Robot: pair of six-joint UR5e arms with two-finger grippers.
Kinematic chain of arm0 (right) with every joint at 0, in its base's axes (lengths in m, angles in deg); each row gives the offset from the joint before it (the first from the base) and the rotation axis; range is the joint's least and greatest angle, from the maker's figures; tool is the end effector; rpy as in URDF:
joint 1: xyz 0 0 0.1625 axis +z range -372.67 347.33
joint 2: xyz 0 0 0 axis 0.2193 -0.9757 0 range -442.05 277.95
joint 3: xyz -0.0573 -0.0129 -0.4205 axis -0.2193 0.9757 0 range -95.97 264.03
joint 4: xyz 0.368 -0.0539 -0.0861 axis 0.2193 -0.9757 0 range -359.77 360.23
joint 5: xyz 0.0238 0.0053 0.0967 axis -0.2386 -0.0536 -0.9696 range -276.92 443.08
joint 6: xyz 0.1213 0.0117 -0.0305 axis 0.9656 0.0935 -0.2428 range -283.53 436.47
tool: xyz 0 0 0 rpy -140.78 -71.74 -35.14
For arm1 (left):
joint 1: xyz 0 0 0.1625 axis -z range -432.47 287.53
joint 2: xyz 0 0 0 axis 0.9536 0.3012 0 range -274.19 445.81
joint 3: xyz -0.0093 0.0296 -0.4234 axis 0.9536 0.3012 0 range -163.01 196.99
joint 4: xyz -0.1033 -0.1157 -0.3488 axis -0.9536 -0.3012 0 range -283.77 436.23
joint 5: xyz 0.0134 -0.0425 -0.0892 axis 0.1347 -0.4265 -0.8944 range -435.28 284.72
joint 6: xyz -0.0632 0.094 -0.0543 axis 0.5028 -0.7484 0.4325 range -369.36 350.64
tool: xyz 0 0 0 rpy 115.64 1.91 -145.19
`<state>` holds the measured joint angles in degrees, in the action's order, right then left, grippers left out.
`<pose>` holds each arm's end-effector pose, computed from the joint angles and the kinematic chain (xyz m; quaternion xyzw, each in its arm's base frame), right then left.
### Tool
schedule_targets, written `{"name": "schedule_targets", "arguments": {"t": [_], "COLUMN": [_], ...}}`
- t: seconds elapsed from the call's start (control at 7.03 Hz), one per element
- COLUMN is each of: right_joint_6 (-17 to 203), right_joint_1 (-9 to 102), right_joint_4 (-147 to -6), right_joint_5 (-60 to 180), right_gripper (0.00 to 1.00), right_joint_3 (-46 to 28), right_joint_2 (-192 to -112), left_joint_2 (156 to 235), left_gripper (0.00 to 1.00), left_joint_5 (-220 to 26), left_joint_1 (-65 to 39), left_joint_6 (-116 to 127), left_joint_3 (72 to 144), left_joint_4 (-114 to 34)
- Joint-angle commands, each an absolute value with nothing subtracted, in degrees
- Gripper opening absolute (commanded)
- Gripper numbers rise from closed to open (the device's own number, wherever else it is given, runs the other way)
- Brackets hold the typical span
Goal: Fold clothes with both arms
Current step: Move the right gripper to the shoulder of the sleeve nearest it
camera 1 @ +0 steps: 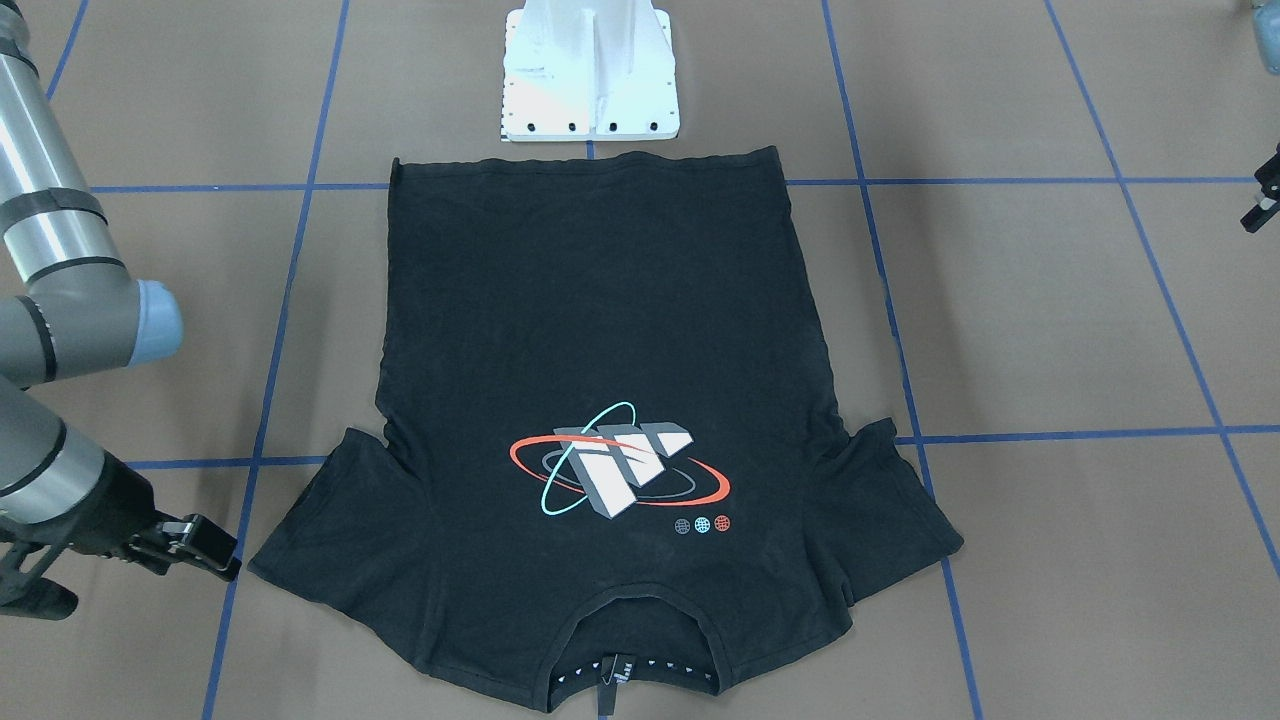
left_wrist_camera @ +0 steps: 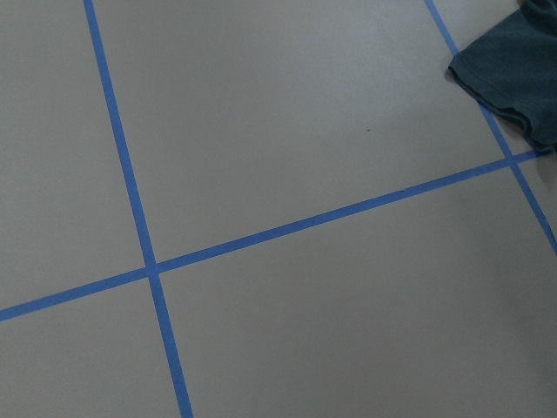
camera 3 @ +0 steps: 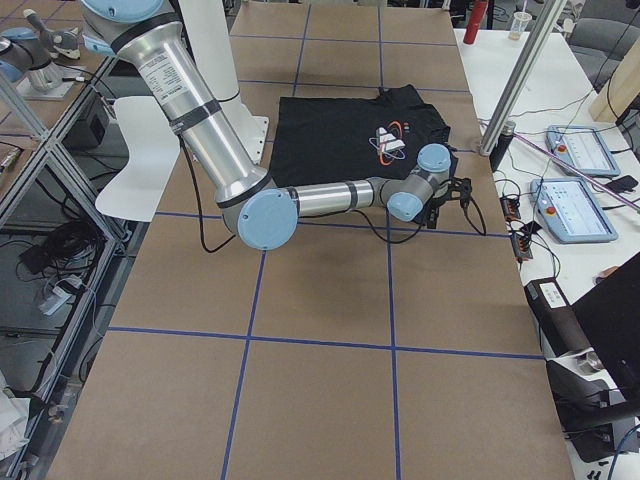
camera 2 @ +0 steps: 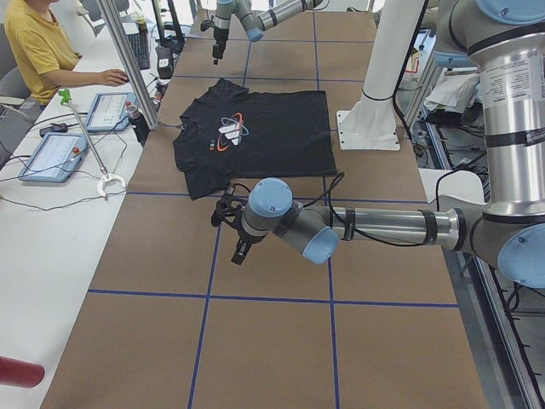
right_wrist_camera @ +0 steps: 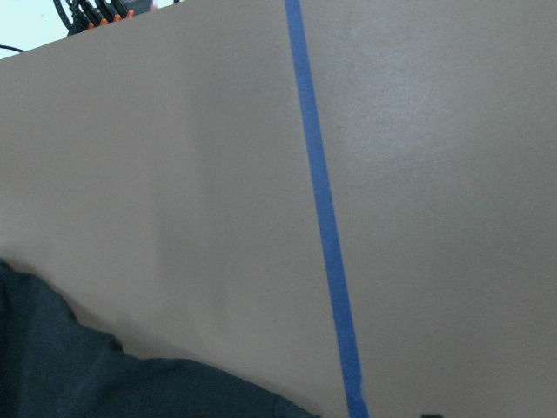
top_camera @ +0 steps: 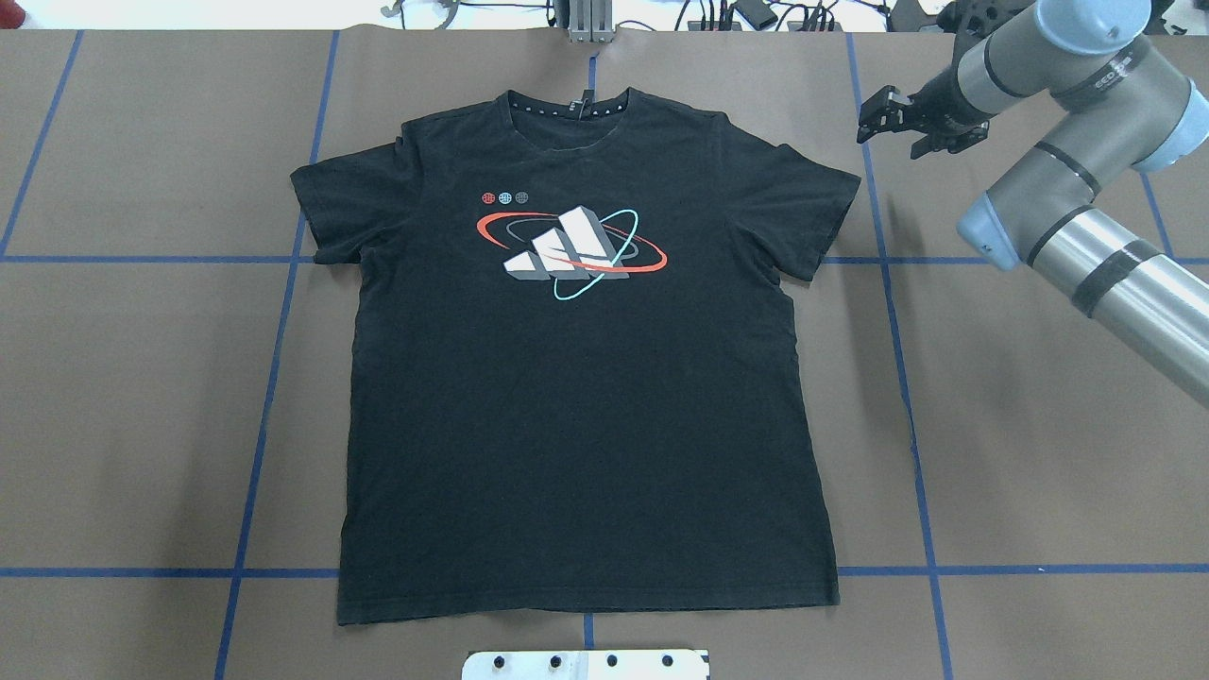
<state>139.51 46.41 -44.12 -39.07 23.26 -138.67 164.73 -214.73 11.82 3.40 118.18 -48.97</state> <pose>-0.3211 -0.6656 0.4837 0.0924 -0.4671 0.1291 0.8698 0.0026 -0.4064 0.5874 0.2079 0.4376 0.0734 0.8717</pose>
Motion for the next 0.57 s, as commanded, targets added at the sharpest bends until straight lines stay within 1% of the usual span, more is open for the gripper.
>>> {"name": "schedule_targets", "arguments": {"t": [0.0,0.28,0.43], "right_joint_6": [140.28,140.28,140.19], "right_joint_1": [43.16,42.7,42.7], "right_joint_4": [-40.2,-40.02,-40.02], "right_joint_5": [-34.72,-33.82,-33.82], "right_gripper": [0.81,0.71,0.69], "right_joint_3": [25.4,25.75,25.84], "right_joint_2": [-137.95,-137.95,-138.12], "left_joint_2": [164.73,164.73,164.73], "left_gripper": [1.0,1.0,1.0], "left_joint_5": [-214.68,-214.41,-214.41], "left_joint_1": [11.82,11.82,11.82], "left_joint_6": [3.91,3.82,4.09], "left_joint_3": [118.15,118.06,118.15], "left_joint_4": [-49.28,-49.28,-49.28]}}
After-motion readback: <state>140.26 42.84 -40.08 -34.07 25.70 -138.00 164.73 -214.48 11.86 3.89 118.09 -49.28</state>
